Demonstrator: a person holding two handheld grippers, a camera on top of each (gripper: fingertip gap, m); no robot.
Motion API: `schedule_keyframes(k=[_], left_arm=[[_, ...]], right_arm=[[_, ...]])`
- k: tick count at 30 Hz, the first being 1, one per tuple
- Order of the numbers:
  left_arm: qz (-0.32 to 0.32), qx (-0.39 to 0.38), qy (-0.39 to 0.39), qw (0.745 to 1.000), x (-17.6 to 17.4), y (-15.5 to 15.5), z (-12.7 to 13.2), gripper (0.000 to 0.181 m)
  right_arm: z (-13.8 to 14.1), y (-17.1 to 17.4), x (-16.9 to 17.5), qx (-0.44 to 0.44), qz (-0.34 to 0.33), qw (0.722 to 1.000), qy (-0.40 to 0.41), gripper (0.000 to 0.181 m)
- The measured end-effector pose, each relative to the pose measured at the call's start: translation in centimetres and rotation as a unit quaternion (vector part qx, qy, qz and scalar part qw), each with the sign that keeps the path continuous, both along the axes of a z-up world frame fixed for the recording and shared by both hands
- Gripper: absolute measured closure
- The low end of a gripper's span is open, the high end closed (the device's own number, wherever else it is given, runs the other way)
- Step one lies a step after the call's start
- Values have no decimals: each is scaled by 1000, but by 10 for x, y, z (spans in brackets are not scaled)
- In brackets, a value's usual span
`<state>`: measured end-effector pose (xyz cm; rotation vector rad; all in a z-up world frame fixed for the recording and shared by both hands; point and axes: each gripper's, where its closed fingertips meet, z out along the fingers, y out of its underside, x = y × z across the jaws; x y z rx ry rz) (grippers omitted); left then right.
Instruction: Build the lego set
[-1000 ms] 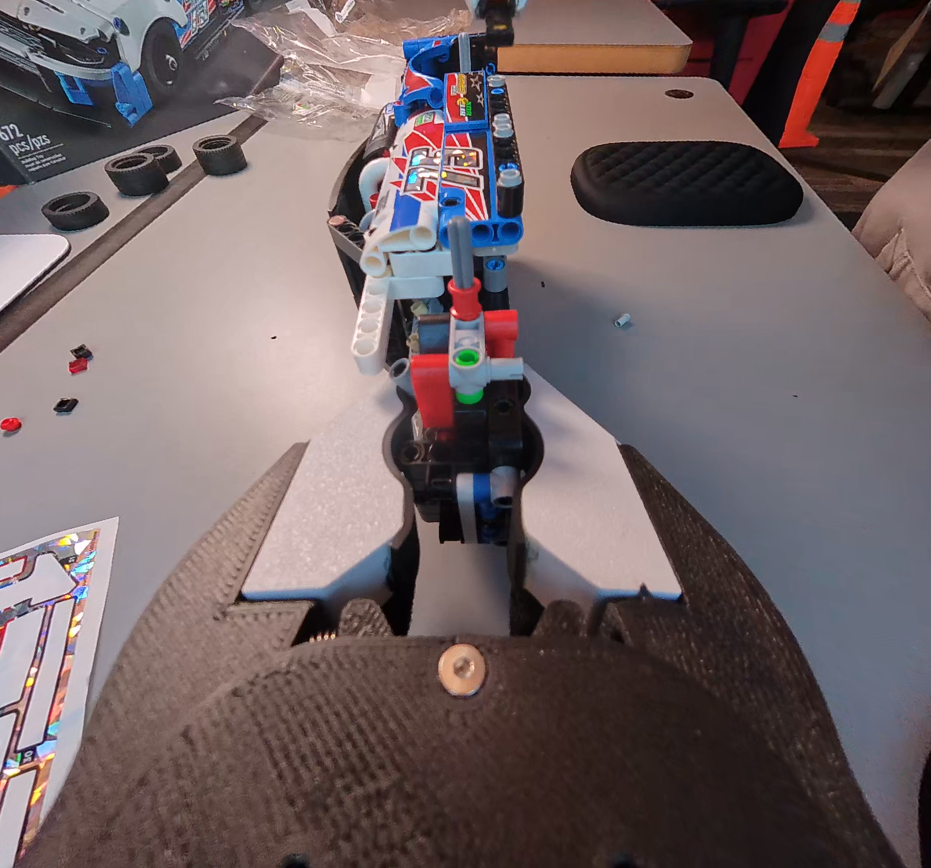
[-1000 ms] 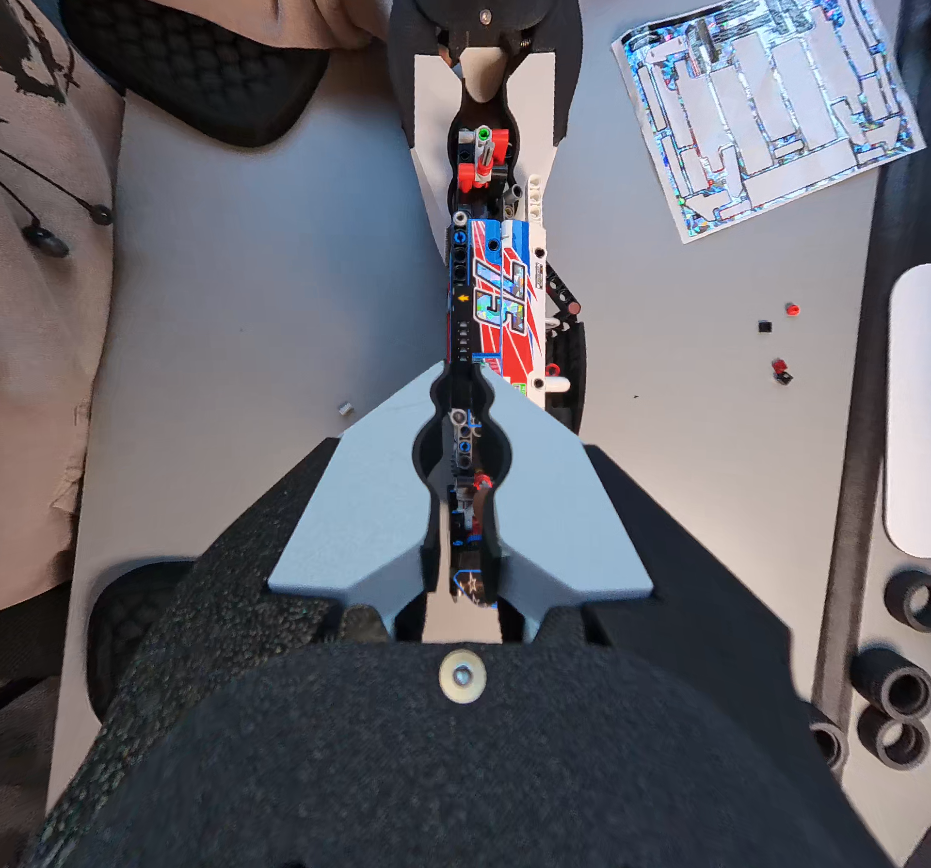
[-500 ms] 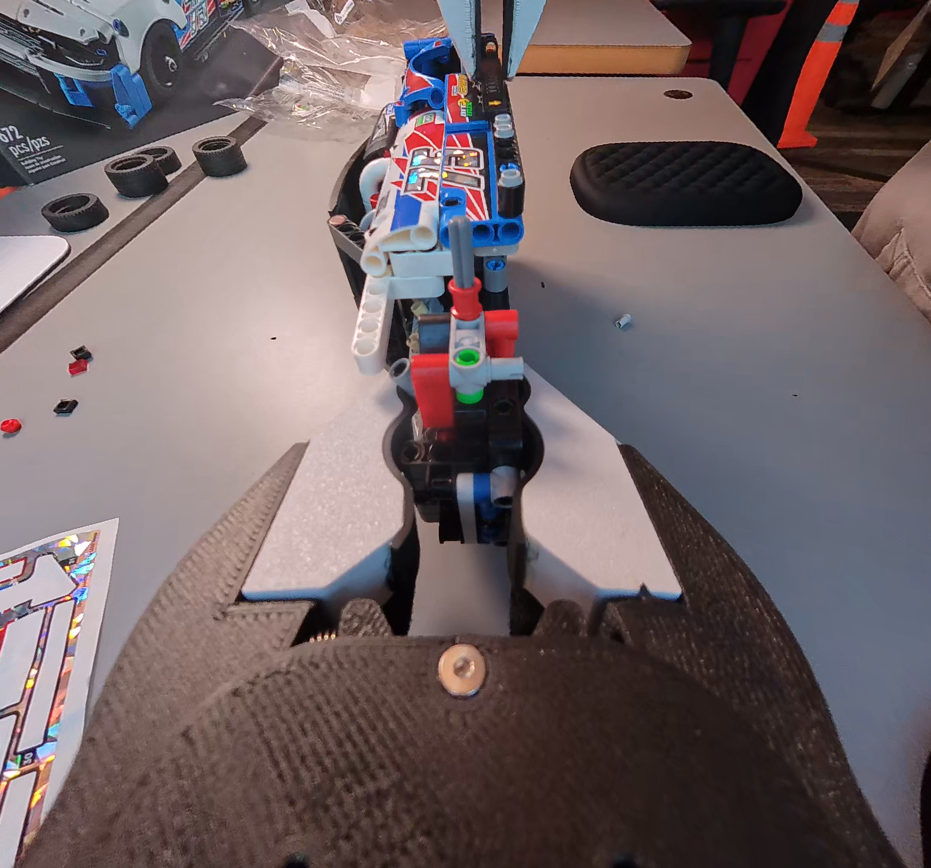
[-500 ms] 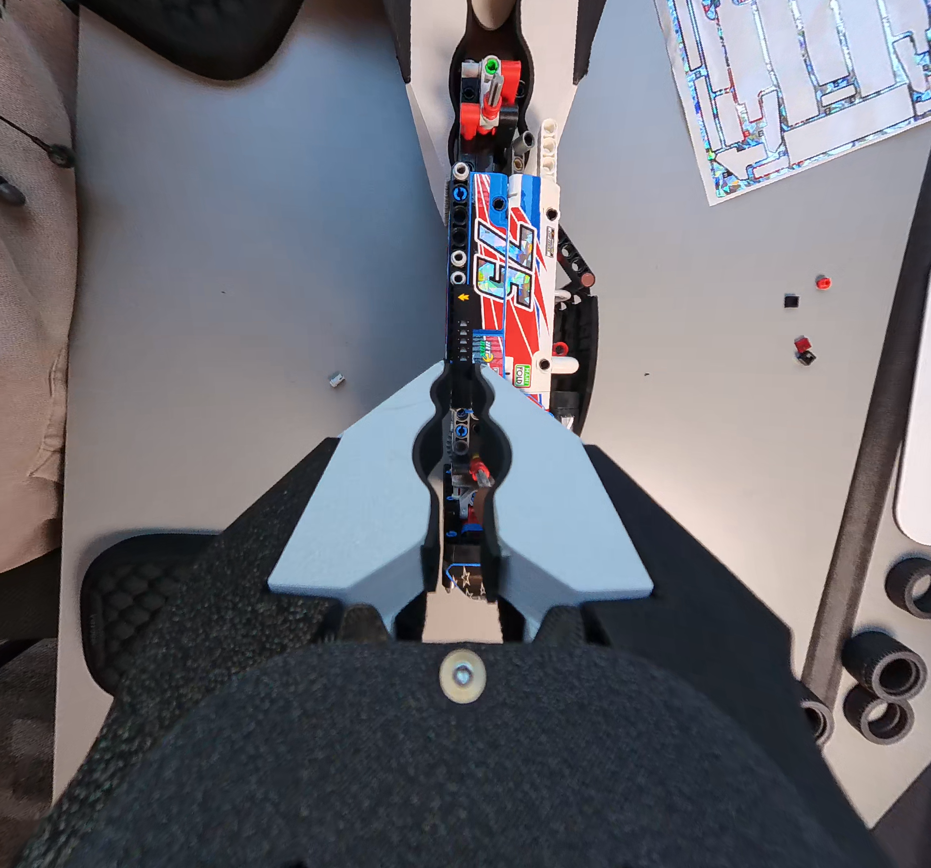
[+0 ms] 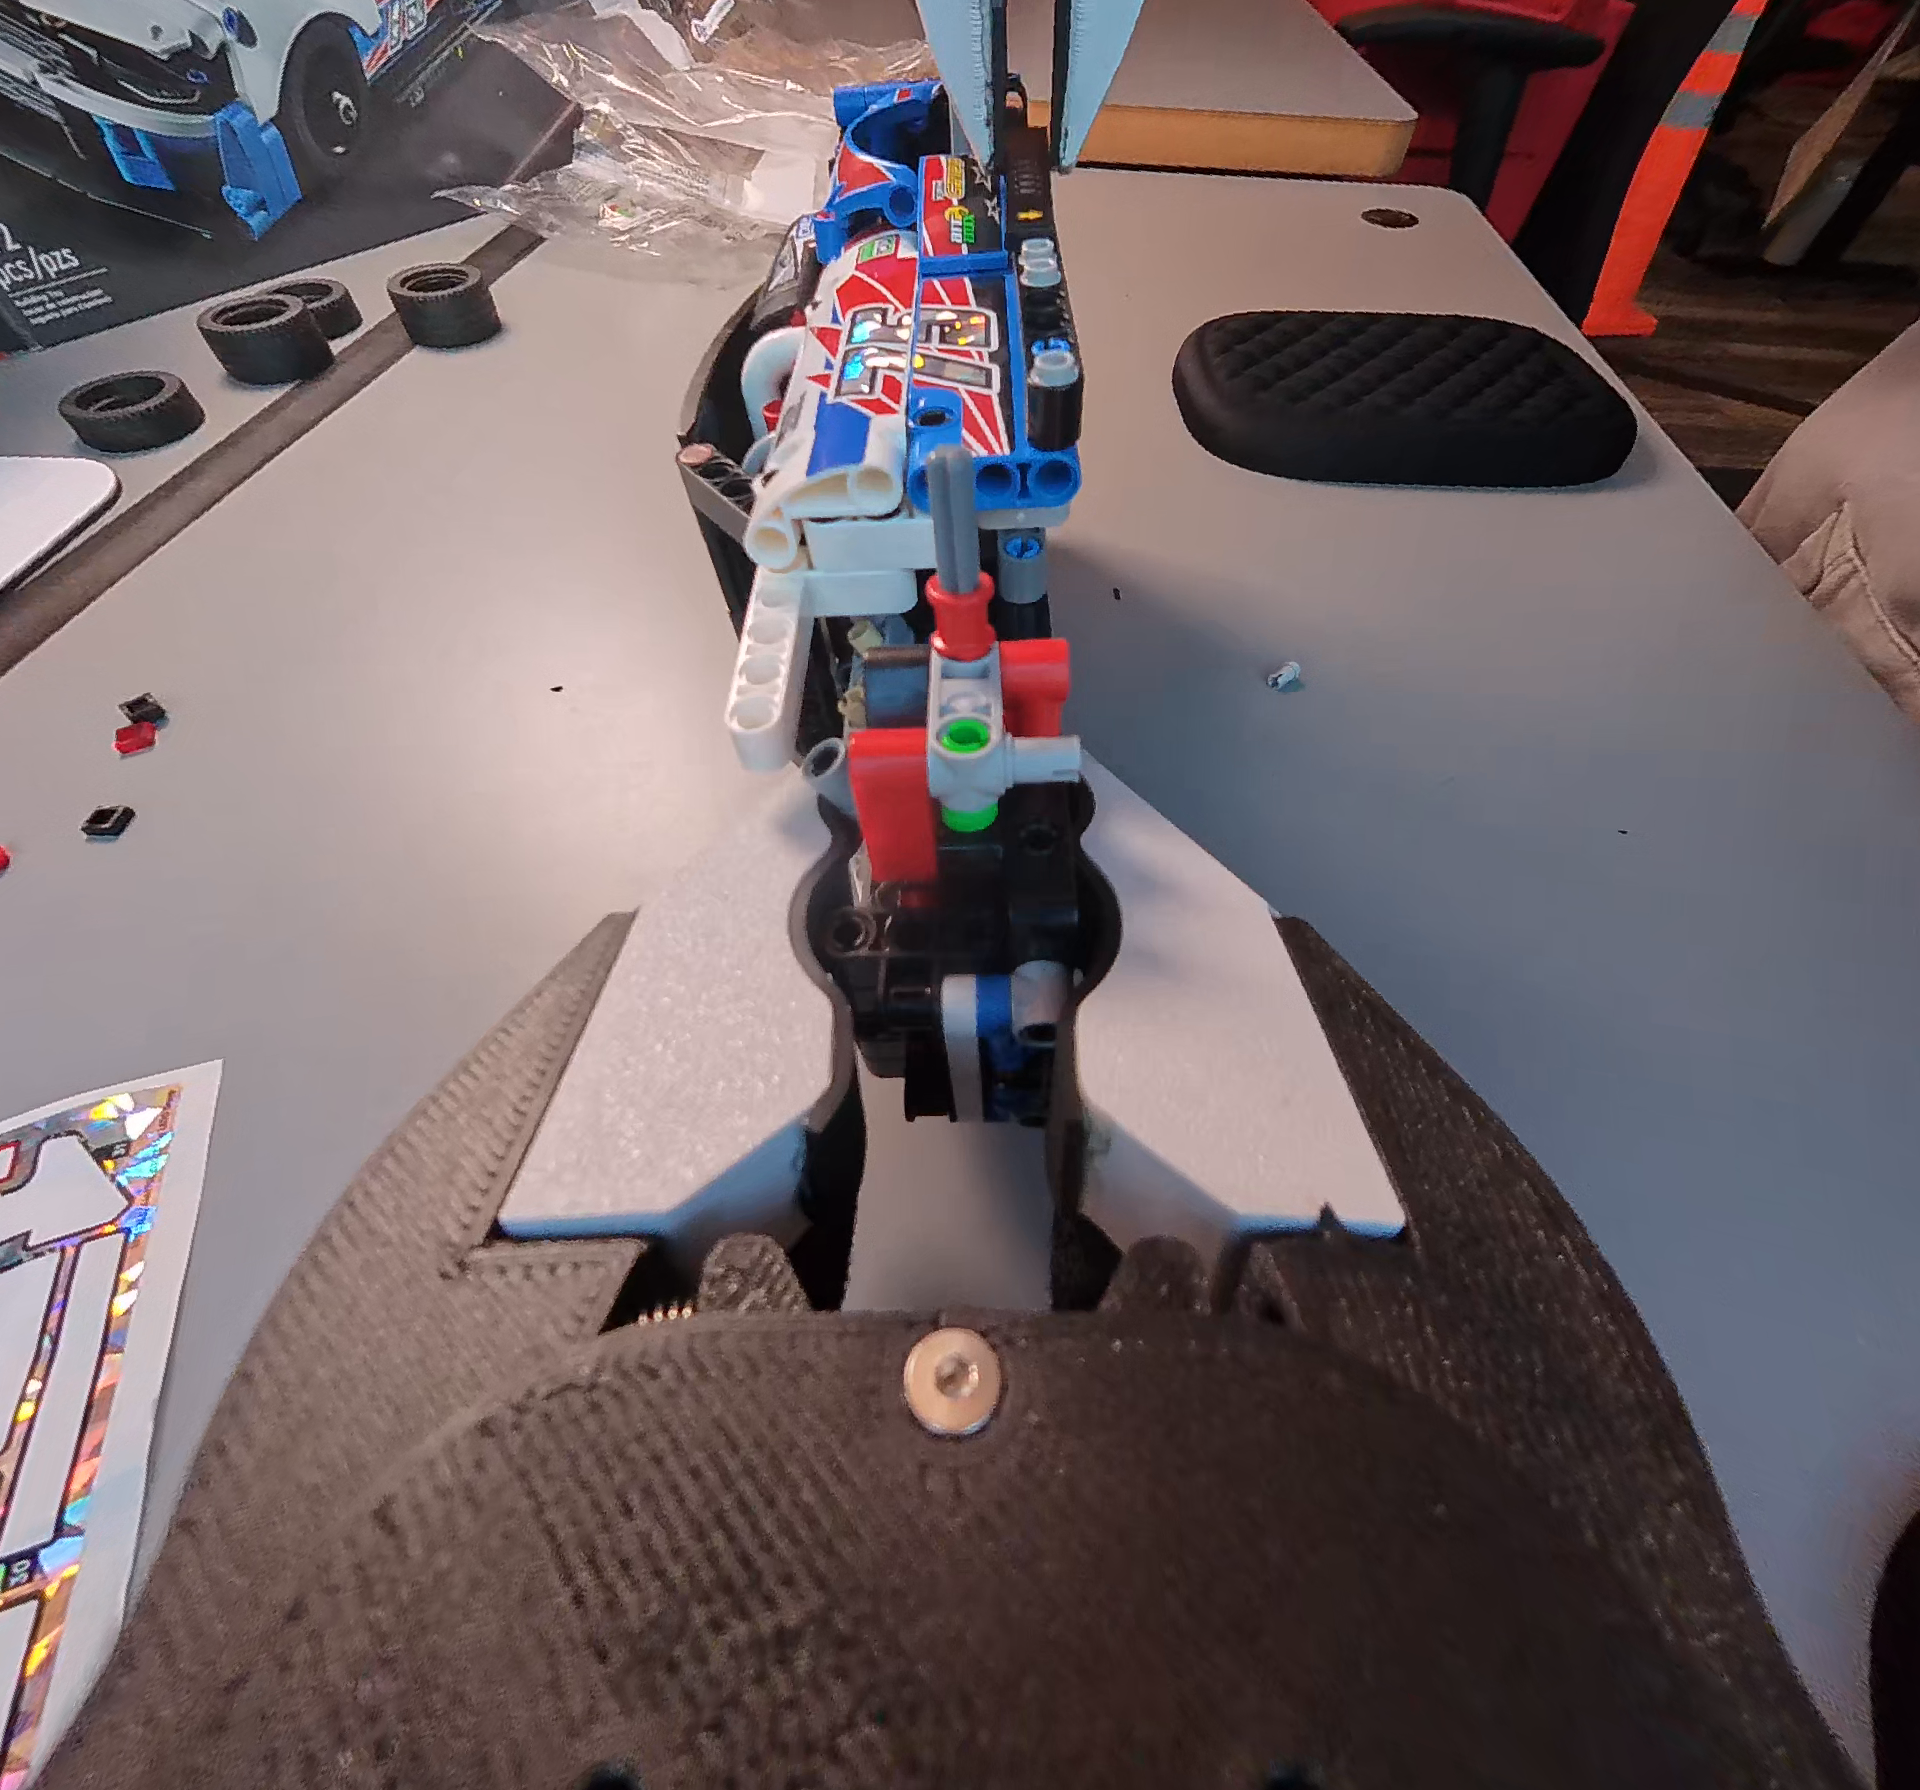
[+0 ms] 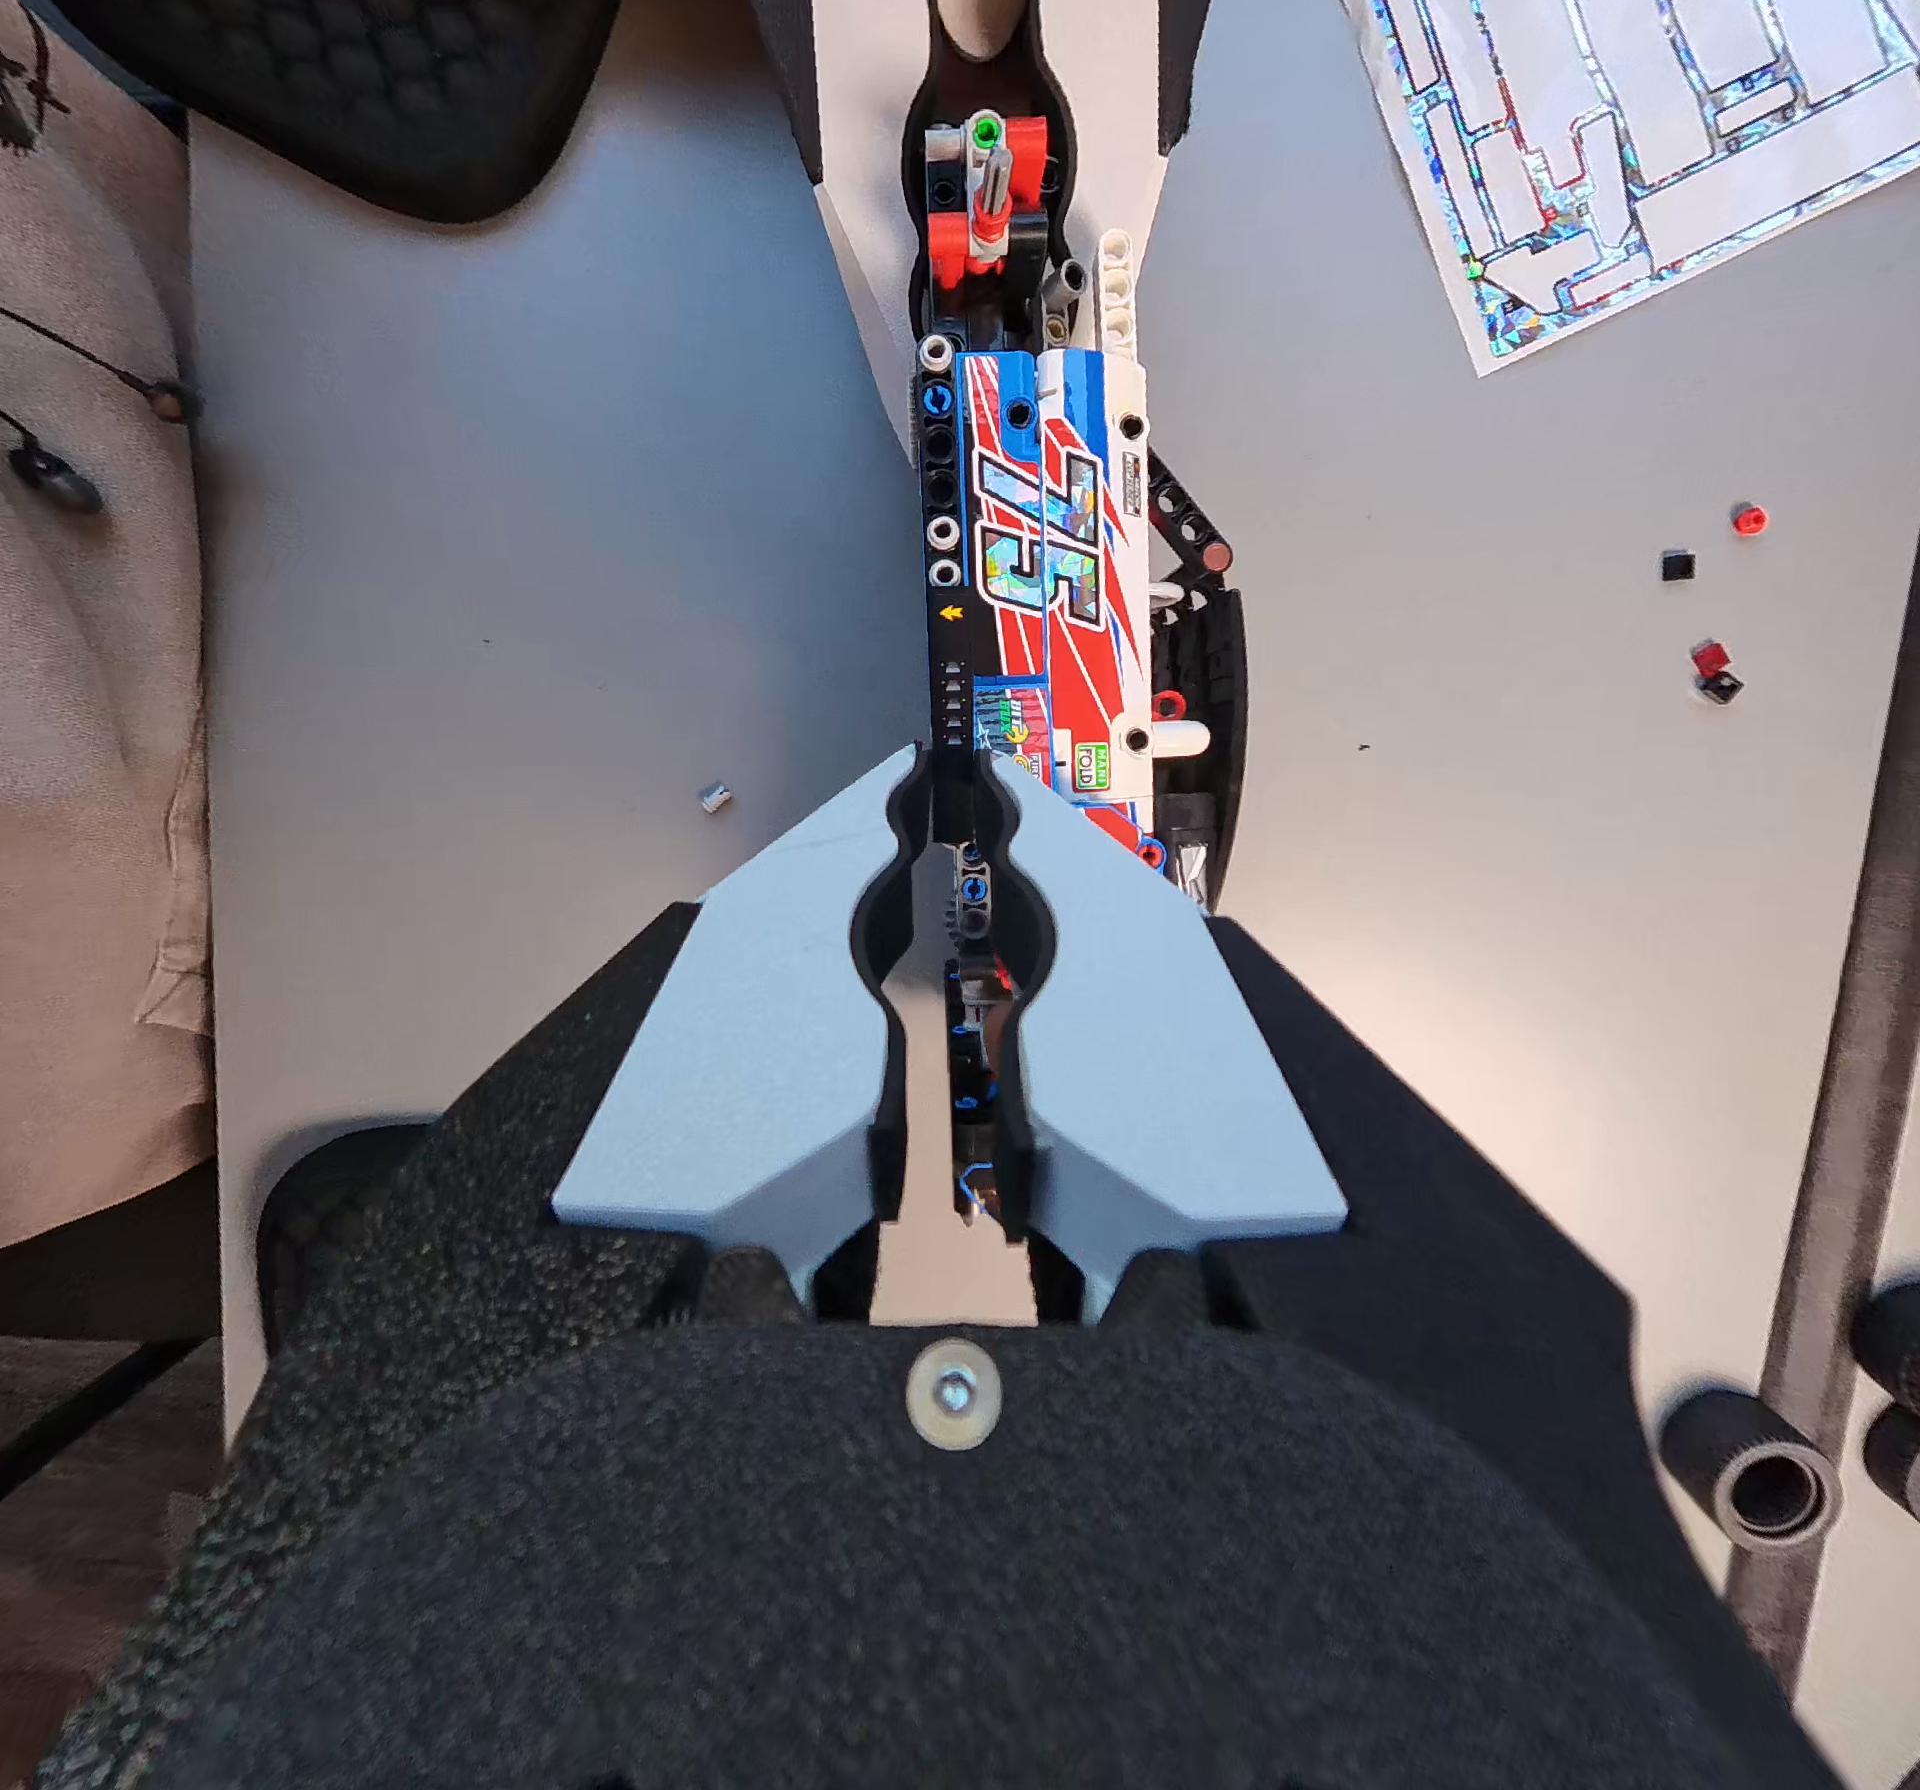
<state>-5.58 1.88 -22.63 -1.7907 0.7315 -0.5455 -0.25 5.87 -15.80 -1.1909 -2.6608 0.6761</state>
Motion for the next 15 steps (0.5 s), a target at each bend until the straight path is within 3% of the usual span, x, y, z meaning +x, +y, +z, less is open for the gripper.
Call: schedule_keyframes(k=[15], left_arm=[[0, -6, -6, 1000, -1, 0, 0, 148]], right_arm=[[13, 7, -9, -44, -41, 998, 17, 170]])
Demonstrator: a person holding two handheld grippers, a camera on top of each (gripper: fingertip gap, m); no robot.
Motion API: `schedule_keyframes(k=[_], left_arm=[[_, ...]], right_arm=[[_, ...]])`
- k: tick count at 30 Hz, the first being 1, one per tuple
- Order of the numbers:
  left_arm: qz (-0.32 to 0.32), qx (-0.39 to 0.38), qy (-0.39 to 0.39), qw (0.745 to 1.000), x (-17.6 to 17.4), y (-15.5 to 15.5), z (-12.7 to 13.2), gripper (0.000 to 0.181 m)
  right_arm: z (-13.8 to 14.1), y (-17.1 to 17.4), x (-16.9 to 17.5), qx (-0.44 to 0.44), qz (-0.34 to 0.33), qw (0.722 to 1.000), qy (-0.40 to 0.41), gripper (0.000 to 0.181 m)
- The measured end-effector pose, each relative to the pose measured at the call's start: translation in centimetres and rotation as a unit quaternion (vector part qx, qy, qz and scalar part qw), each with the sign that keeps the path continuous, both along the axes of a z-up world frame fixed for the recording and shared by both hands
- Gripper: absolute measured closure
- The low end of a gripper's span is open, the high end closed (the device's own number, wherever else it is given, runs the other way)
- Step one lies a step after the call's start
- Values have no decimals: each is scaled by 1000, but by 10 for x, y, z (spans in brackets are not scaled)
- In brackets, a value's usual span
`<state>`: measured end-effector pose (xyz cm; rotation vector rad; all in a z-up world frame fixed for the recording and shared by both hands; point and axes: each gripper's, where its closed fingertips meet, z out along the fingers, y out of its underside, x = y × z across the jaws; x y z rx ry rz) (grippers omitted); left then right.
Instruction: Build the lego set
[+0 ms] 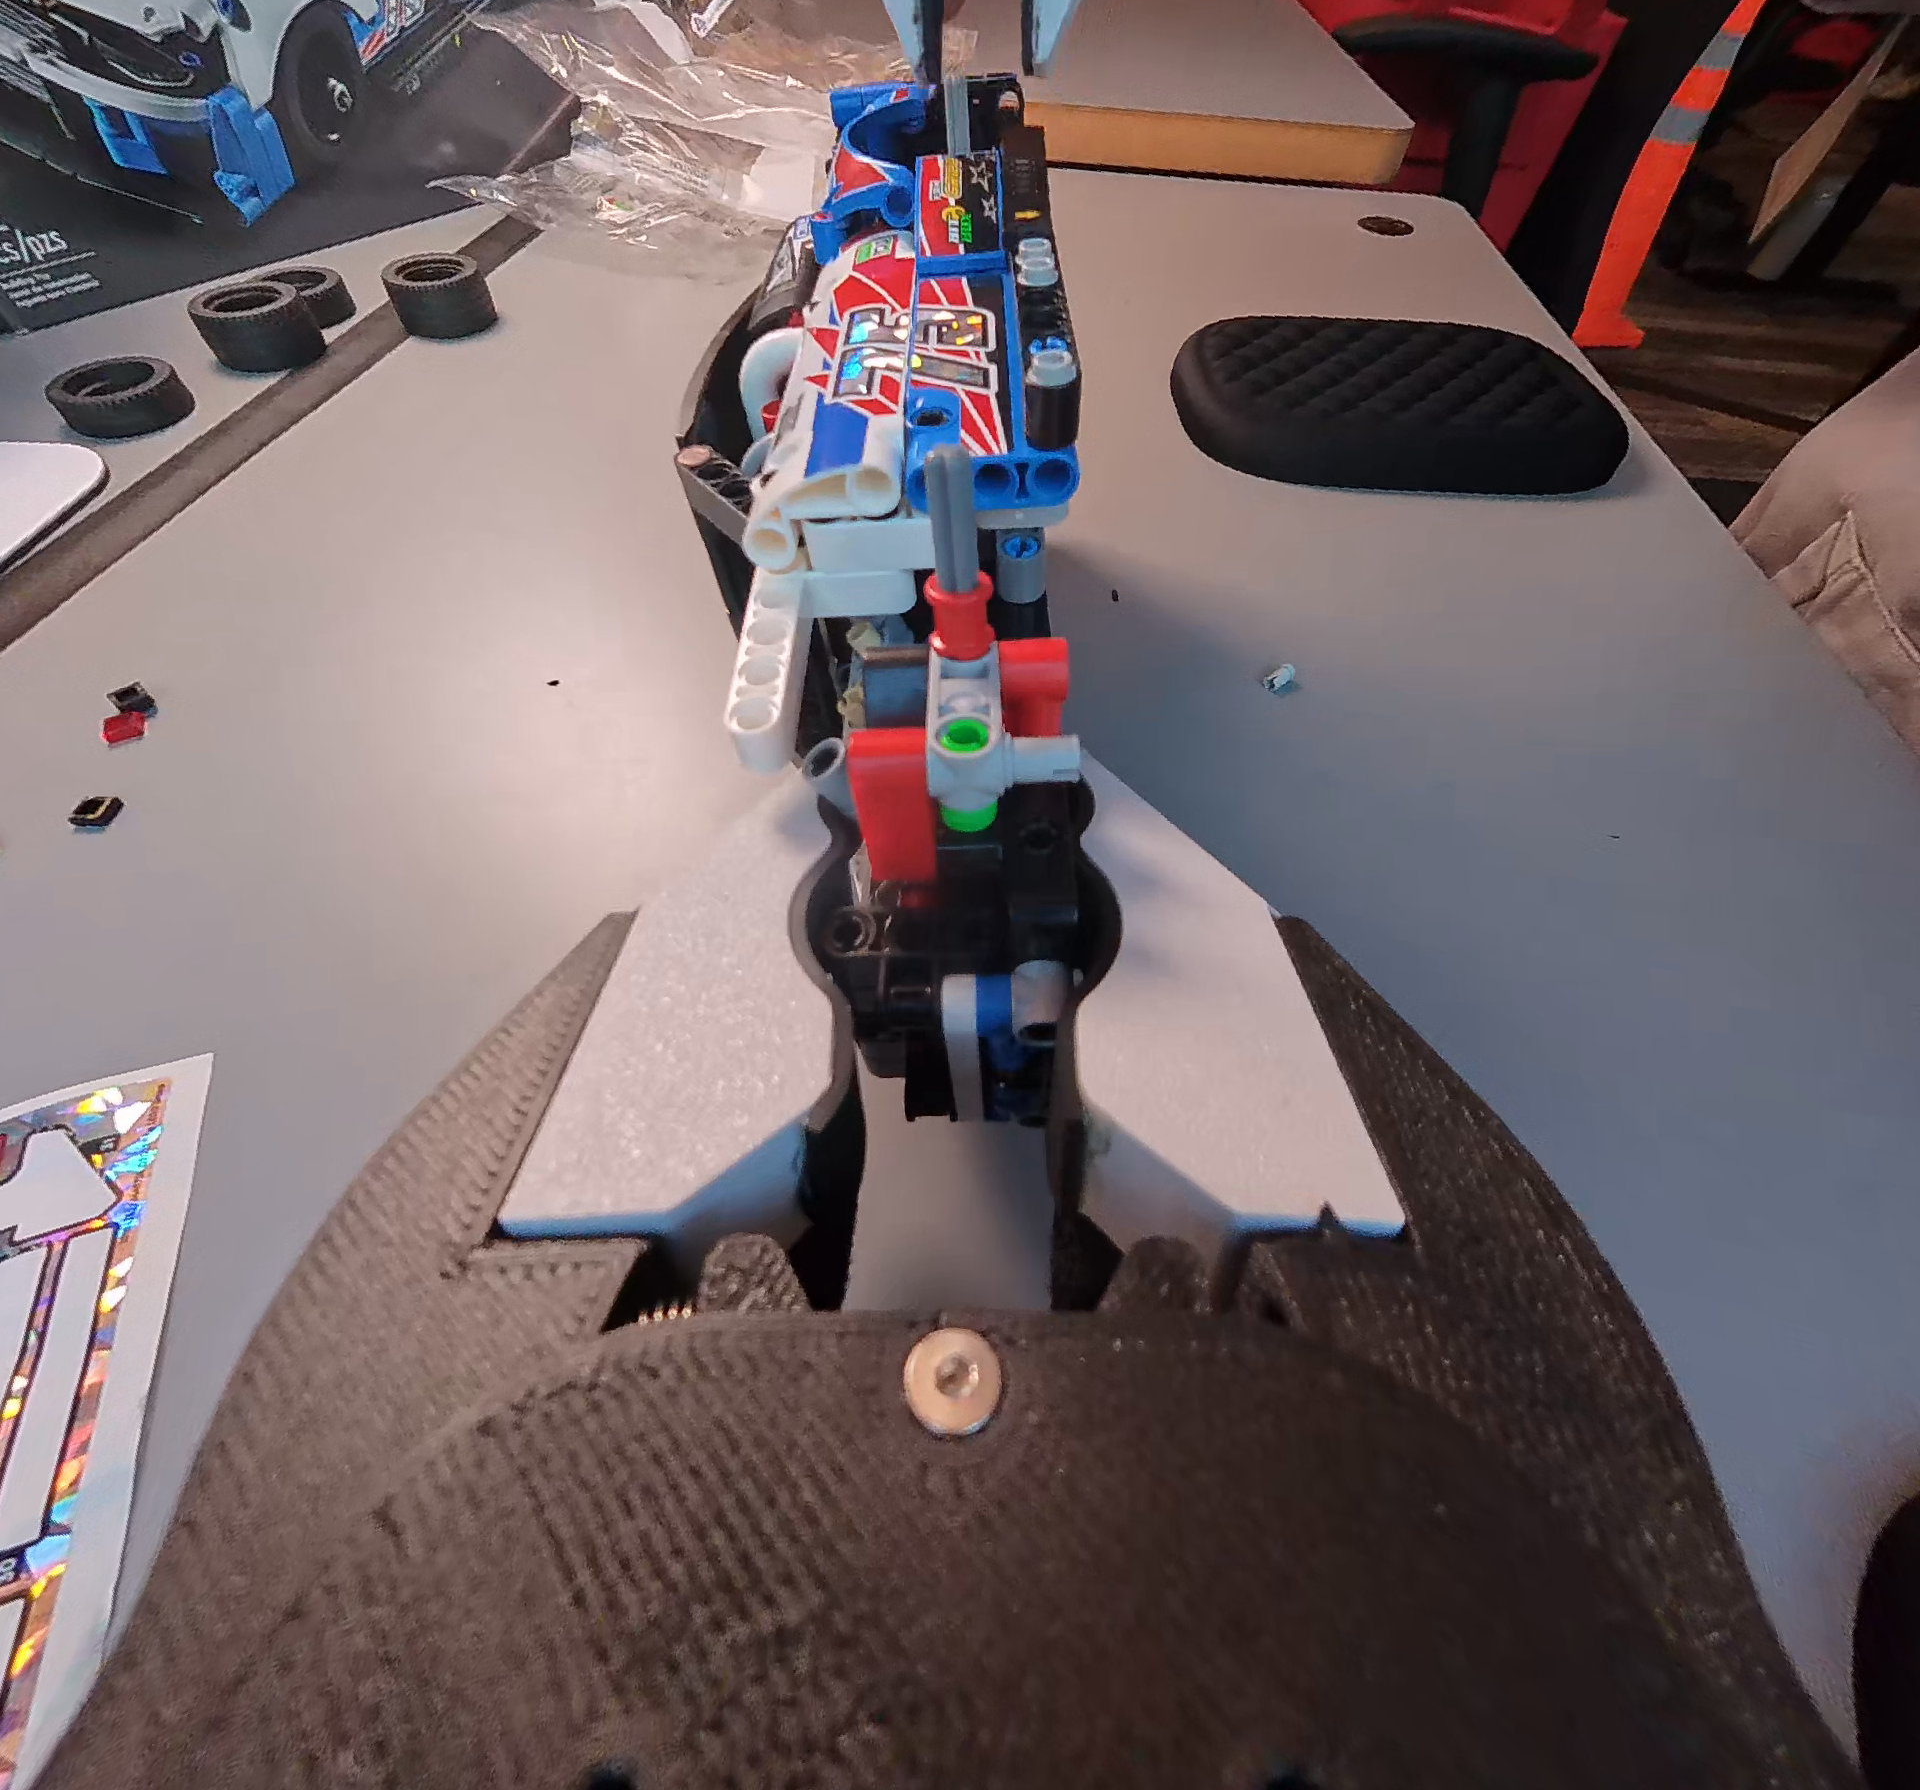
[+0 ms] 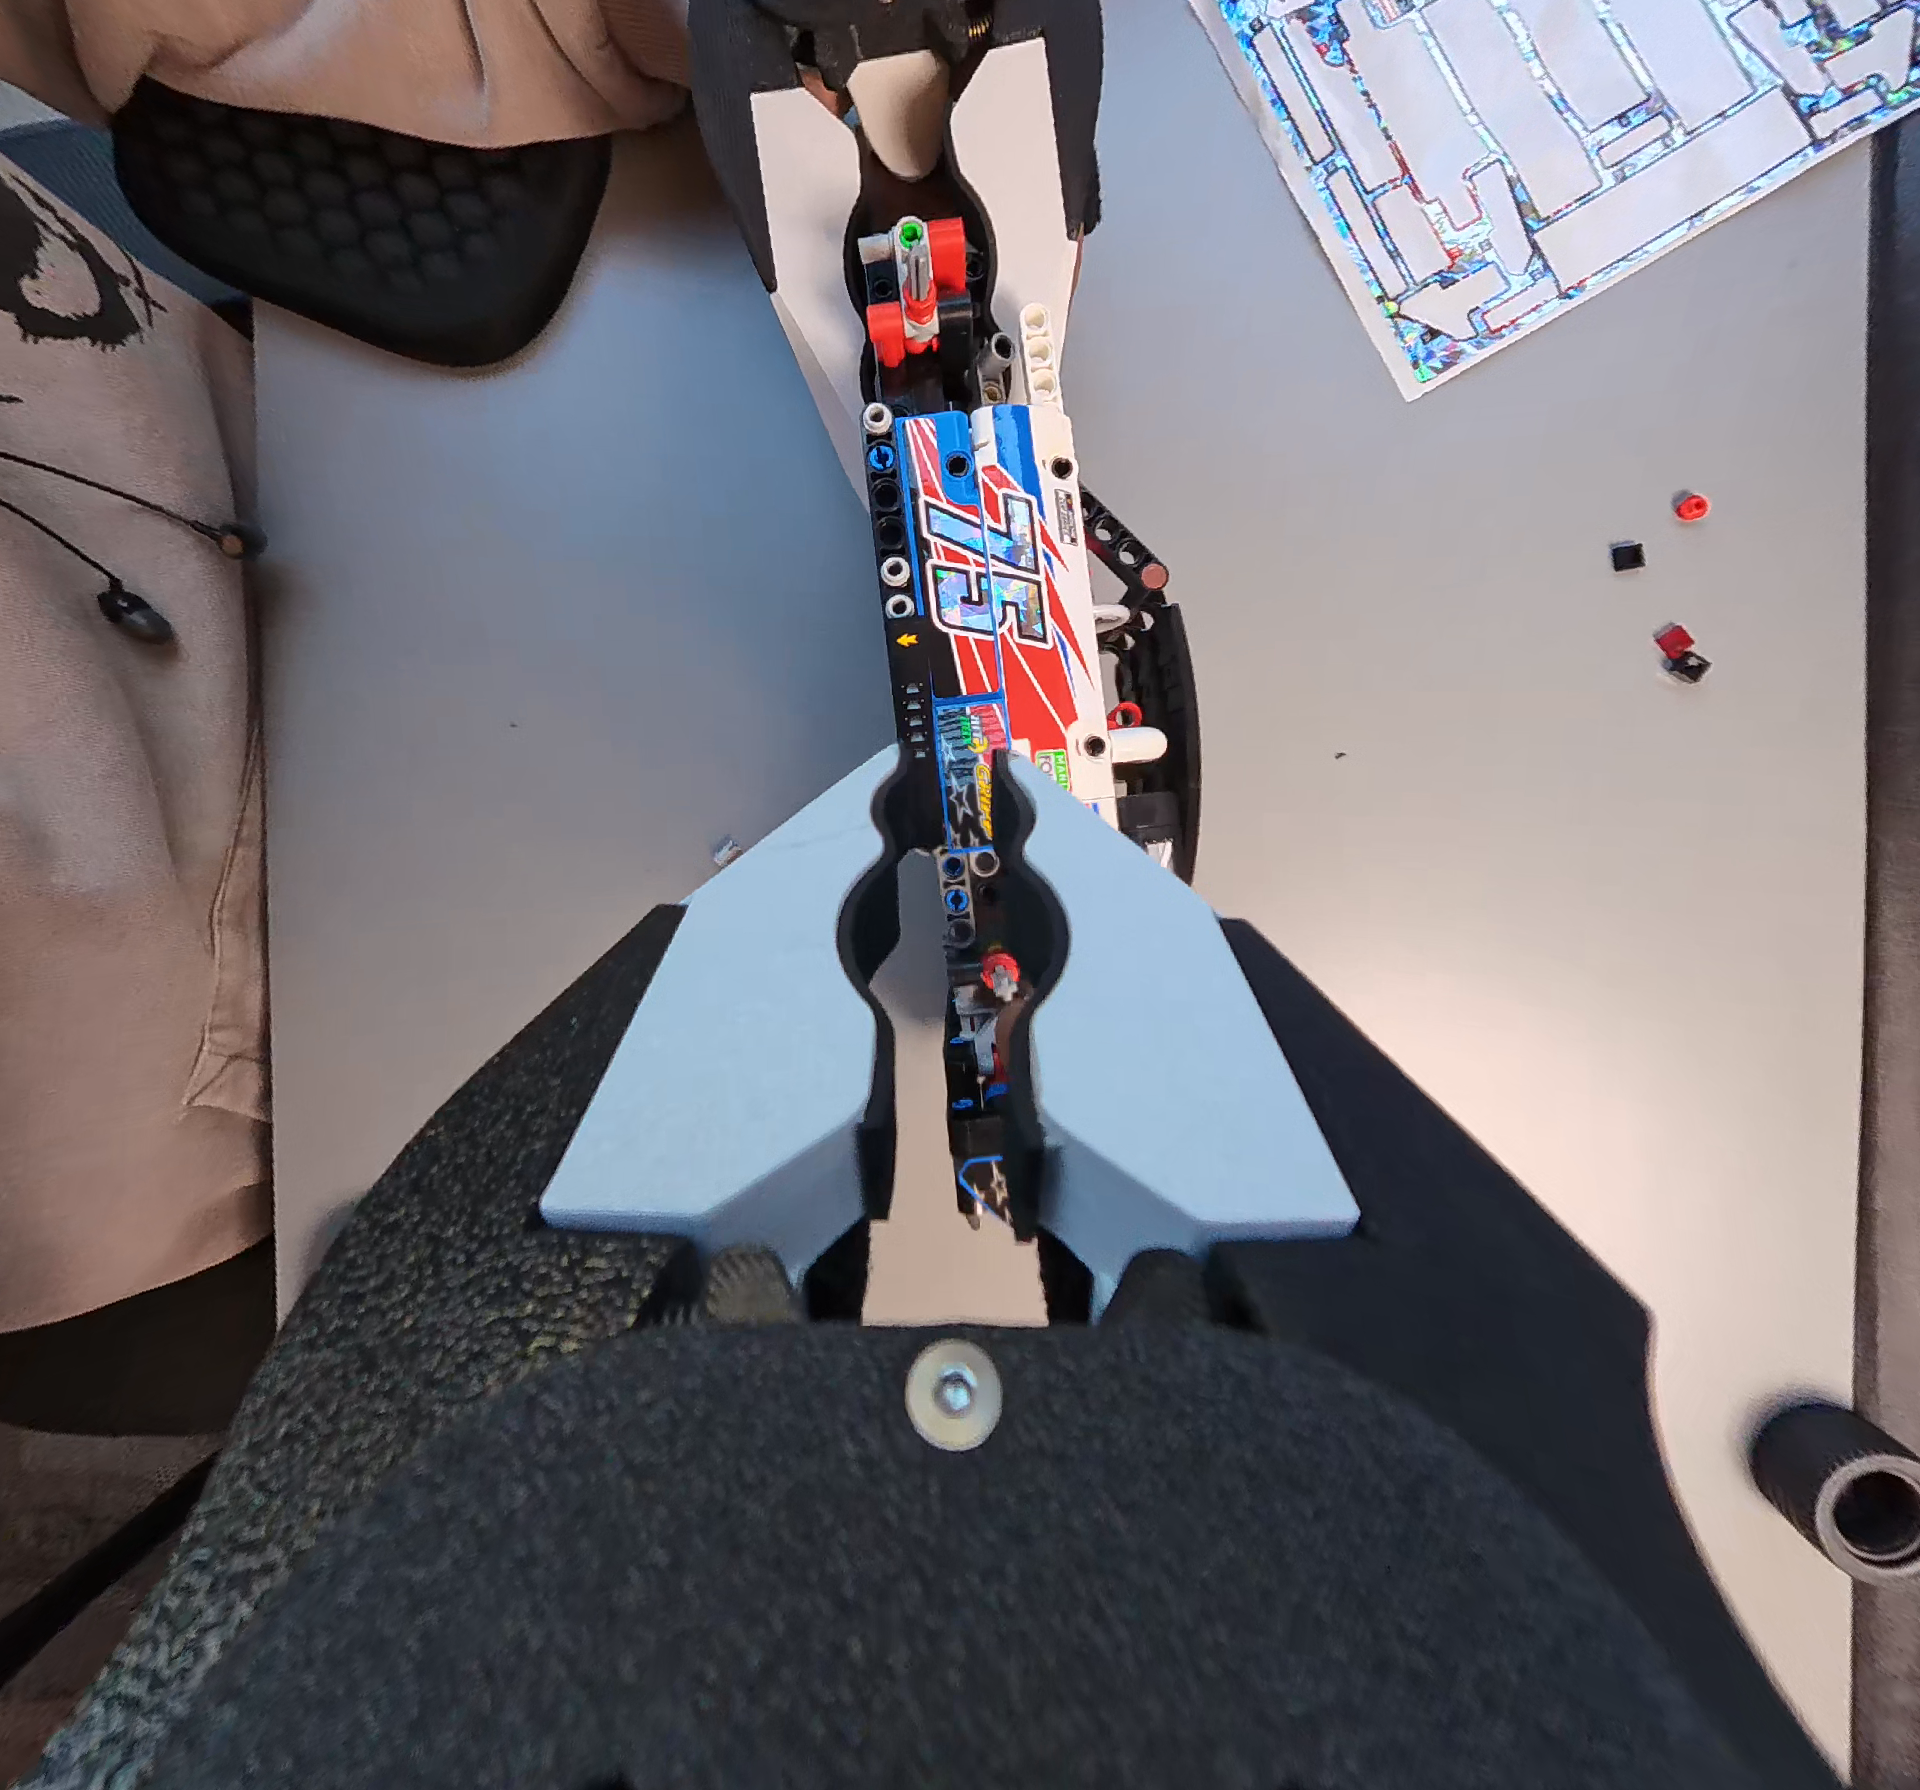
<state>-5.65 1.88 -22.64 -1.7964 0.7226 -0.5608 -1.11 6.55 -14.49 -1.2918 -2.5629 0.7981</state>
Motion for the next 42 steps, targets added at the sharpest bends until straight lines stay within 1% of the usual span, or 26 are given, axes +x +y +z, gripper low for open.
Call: schedule_keyframes(k=[8, 20, 27, 38, 42], left_arm=[[0, -1, -2, 1000, 0, 0, 0, 148], [0, -1, -1, 1000, 0, 0, 0, 148], [0, -1, 0, 1000, 0, 0, 0, 148], [0, -1, 0, 1000, 0, 0, 0, 148], [0, -1, 1, 1000, 0, -1, 0, 148]], right_arm=[[-1, 0, 6, 16, 7, 1000, -1, 177], [-11, 2, 12, 45, 16, 999, -11, 178], [-11, 2, 13, 53, 20, 998, -12, 178], [-8, 1, 10, 58, 25, 998, -7, 176], [1, -8, 11, 65, 33, 997, 23, 175]])
